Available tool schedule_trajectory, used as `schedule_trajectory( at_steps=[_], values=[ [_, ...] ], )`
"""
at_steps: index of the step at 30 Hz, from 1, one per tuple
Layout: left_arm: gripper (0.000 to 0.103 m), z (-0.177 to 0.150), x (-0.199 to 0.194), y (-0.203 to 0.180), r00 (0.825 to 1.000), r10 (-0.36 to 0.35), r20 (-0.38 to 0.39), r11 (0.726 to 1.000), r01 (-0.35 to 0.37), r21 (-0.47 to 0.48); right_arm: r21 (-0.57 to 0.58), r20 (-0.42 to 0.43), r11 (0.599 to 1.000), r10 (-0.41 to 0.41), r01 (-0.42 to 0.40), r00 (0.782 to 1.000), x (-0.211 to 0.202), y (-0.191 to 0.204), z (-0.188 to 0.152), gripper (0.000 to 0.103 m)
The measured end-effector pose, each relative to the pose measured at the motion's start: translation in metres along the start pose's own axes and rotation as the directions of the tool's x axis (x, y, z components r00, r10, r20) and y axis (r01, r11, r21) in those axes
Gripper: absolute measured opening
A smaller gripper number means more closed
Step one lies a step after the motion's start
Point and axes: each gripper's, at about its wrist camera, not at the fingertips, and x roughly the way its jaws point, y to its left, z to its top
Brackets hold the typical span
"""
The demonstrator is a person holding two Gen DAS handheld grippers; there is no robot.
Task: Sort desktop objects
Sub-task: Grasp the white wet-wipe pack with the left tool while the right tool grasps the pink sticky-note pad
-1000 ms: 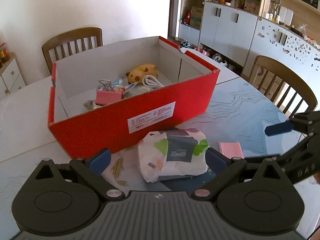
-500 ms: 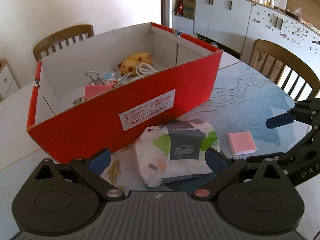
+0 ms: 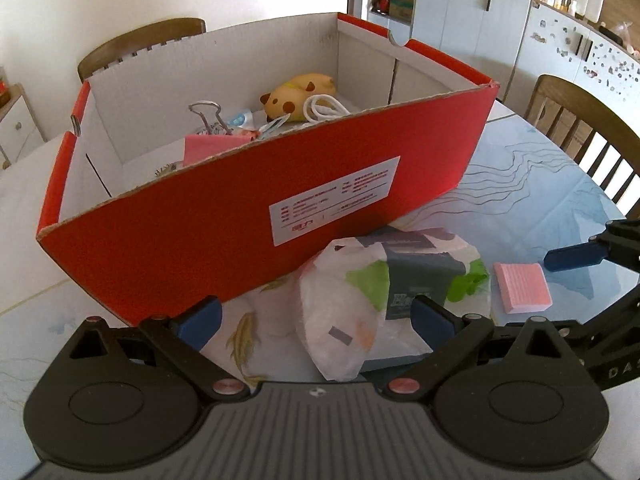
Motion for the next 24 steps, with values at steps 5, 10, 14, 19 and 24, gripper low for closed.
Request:
schedule_trajectory(
  at_steps=[5,10,14,19,24],
  values=[
    [0.101,0.0001,0.0027,-0.0021,1.000,-0.017,-0.001,1.000,0.017,0.002,-0.028,0.018,0.999,-0.026,0.027,0.999,0.0027,0.0066,-0.0015,0.088],
    [0.100,-0.0006,0.0031,-0.0054,0.999,-0.036,0.004,0.999,0.036,0.011,-0.039,0.048,0.996,-0.080,0.082,0.996,0.0004,0.0093,-0.0055,0.074],
    [0.089,-0.0013,0.0033,-0.0058,0.998,-0.060,0.004,0.998,0.060,0.005,-0.031,0.069,0.995,-0.089,0.091,0.994,-0.0031,0.0076,-0.0080,0.059],
    [0.072,-0.0011,0.0020,-0.0073,0.996,-0.089,0.005,0.996,0.089,-0.002,-0.034,0.073,0.996,-0.082,0.085,0.994,-0.0040,0.0070,-0.0084,0.056],
    [0.046,0.0006,0.0012,-0.0060,0.994,-0.113,-0.007,0.993,0.113,-0.020,-0.022,0.070,0.997,-0.071,0.073,0.995,-0.0049,0.0069,-0.0069,0.055]
  ],
)
